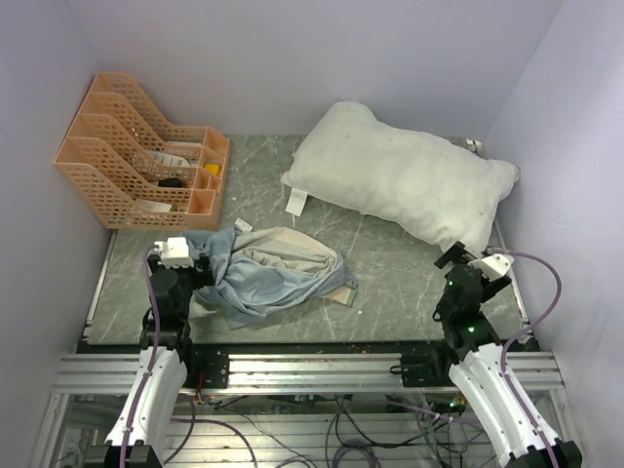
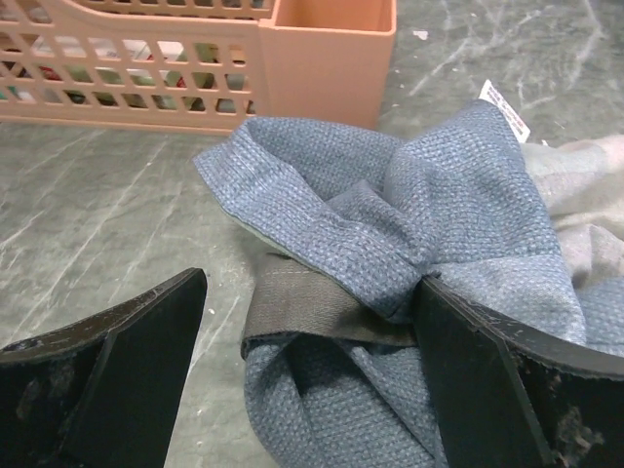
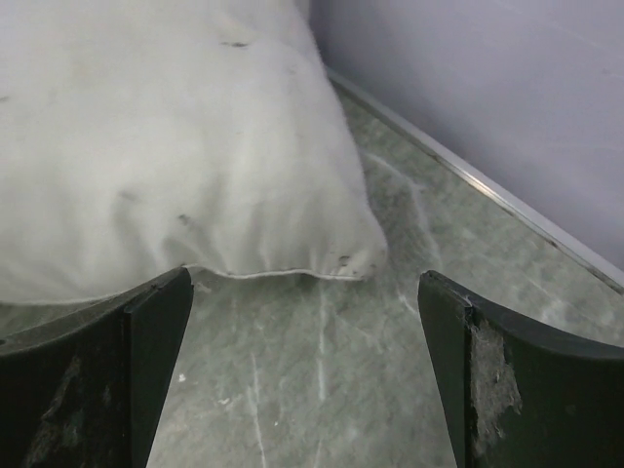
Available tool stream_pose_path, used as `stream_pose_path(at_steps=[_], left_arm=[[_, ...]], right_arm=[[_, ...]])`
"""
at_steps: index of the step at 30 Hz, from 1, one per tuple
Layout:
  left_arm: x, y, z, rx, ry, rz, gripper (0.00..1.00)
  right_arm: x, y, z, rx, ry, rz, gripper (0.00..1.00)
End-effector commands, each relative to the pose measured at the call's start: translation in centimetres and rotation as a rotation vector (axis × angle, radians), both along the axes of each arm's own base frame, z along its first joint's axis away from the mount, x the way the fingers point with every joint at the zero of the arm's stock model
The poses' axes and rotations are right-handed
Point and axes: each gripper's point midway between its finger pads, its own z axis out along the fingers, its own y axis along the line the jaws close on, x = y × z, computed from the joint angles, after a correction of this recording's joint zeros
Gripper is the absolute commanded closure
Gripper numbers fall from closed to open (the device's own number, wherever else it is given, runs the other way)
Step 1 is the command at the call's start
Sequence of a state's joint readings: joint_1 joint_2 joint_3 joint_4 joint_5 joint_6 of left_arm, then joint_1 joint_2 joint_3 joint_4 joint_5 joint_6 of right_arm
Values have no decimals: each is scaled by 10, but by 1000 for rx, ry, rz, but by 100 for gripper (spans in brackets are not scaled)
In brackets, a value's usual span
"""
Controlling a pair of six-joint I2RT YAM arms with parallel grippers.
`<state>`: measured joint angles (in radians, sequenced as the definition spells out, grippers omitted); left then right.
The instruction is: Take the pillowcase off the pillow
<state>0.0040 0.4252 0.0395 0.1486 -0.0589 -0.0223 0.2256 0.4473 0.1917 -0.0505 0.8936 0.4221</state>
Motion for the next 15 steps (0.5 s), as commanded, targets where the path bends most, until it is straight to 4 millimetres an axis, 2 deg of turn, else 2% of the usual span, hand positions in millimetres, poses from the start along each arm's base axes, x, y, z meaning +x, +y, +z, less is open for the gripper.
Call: stream_pose_path(at_steps=[1, 3, 7, 10, 13, 15], left_arm=[[5, 16, 24, -22, -95, 101, 4], [4, 16, 25, -29, -100, 104, 4], [4, 15, 25, -24, -102, 100, 4], [8, 8, 23, -10, -84, 48, 4], [13, -1, 19, 9, -58, -19, 4], [12, -2, 21, 9, -64, -21, 4]], right_arm=[[17, 31, -2, -125, 12, 285, 0], [24, 43, -9, -149, 34, 370, 0], [29, 46, -33, -132, 125, 375, 0], [40, 62, -47, -146, 199, 475, 0], [42, 57, -55, -133, 252, 435, 0], [37, 49, -51, -124, 225, 378, 0]])
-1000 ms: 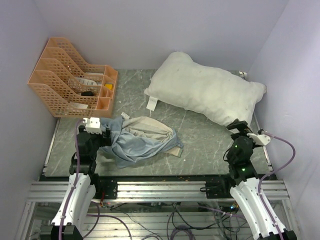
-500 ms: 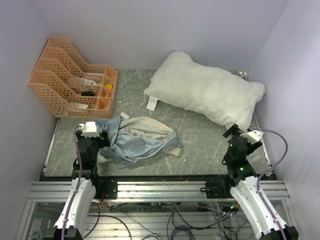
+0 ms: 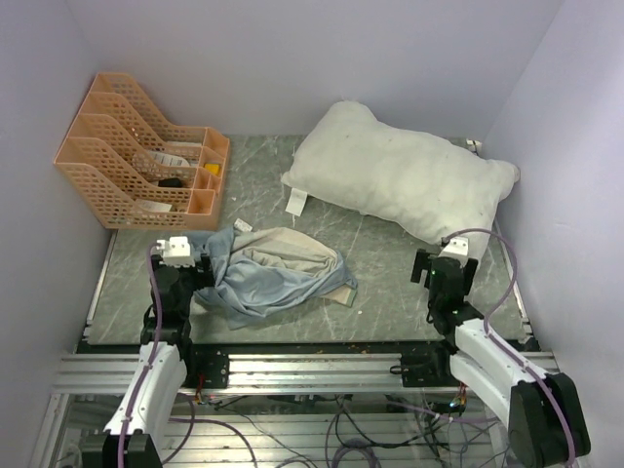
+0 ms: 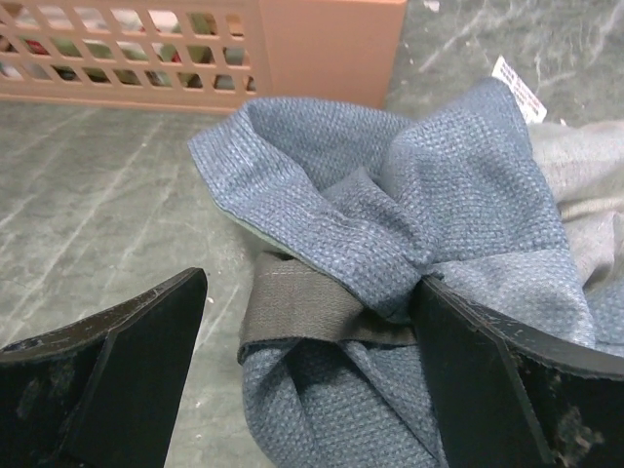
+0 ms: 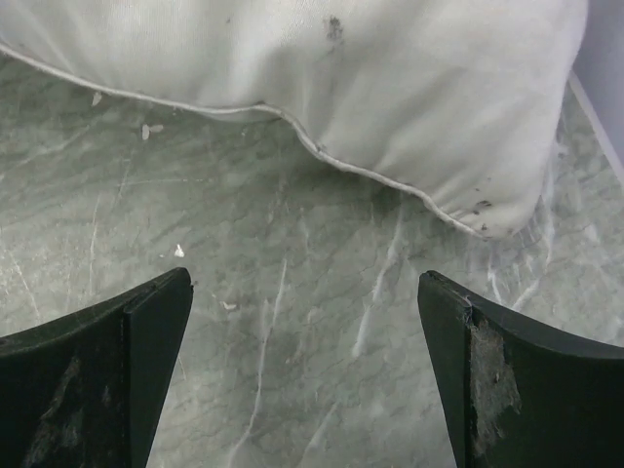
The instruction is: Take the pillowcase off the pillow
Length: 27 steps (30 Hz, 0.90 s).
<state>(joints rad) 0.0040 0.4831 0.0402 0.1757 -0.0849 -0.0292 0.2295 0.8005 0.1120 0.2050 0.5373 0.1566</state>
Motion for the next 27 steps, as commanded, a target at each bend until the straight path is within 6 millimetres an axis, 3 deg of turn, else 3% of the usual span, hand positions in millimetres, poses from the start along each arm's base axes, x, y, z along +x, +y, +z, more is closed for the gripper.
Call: stream_pose_path(at_steps=[1, 4, 11, 27], left_arm=[[10, -7, 29, 9, -100, -50, 4], [10, -6, 29, 8, -102, -47, 4], [10, -6, 29, 9, -99, -47, 4], [11, -6, 28, 10, -97, -46, 4]], right_arm=[[9, -1, 31, 25, -137, -23, 0], [6, 8, 44, 14, -223, 70, 0], [0, 0, 34, 3, -280, 29, 0], [2, 10, 31, 3, -276, 100, 0]])
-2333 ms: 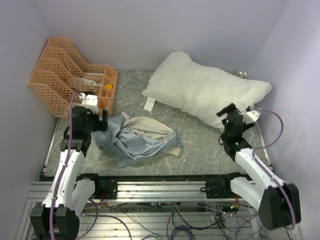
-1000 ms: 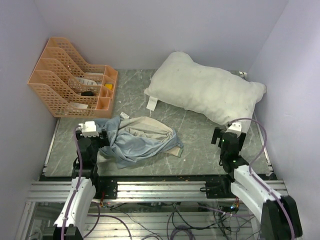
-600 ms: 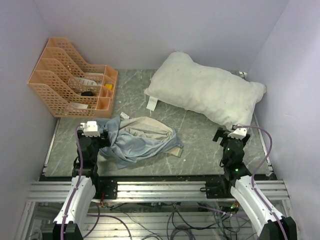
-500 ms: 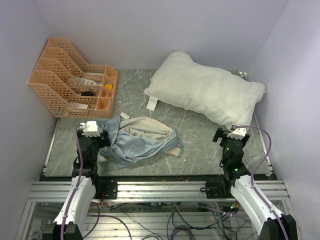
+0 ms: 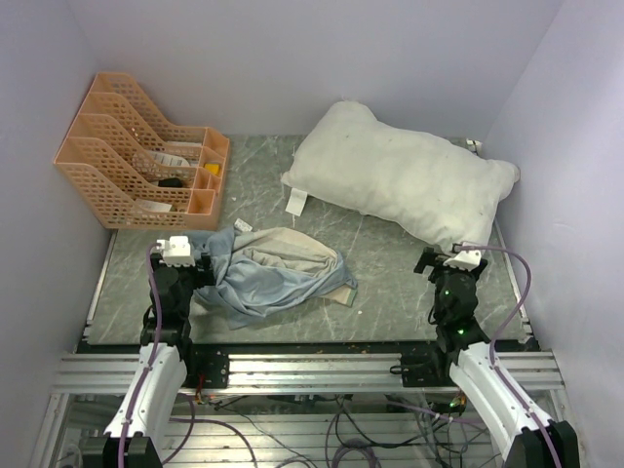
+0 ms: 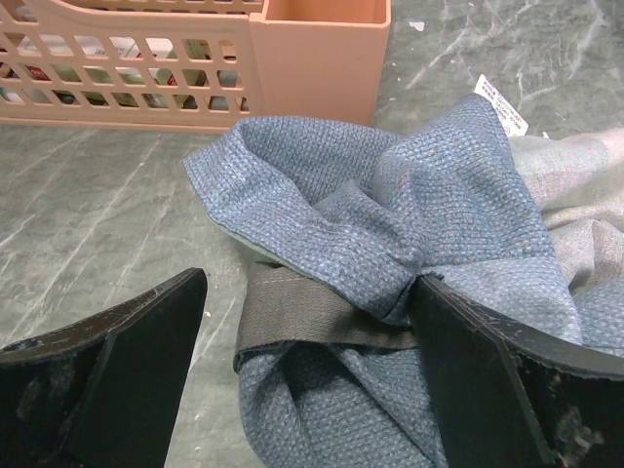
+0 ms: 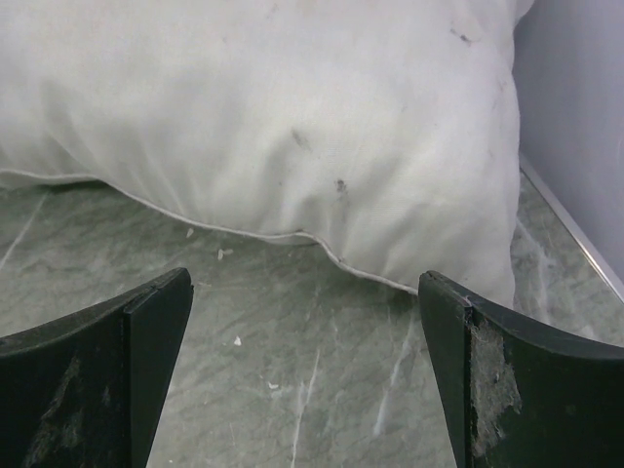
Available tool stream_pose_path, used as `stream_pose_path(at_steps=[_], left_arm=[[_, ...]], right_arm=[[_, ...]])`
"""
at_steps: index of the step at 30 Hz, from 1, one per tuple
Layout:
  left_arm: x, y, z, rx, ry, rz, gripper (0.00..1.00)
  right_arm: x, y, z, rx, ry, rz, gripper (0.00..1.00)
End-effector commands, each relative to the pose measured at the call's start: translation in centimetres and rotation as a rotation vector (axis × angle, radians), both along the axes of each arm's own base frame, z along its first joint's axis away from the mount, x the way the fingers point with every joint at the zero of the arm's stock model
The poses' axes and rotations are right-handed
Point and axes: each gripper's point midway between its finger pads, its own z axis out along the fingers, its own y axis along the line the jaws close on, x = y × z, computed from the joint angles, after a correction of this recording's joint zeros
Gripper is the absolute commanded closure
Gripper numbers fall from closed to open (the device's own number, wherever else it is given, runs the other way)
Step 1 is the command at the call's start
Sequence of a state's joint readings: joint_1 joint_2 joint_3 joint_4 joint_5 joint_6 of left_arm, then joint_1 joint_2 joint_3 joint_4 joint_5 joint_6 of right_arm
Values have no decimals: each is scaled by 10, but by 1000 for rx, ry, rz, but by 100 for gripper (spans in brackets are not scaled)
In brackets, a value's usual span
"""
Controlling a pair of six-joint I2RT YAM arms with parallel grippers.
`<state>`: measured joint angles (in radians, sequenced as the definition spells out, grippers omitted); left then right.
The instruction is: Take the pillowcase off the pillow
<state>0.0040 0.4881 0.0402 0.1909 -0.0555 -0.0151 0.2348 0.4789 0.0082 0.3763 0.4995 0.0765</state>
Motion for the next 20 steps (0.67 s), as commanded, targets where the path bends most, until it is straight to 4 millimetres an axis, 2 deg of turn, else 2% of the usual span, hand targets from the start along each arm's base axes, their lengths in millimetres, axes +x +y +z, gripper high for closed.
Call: stream_pose_path(at_steps=[1, 20], left_arm=[[9, -2, 26, 2, -88, -15, 4], [9, -1, 26, 2, -86, -15, 4]], right_arm=[[-7, 3, -32, -31, 75, 35, 0], [-7, 6, -33, -32, 74, 49, 0]])
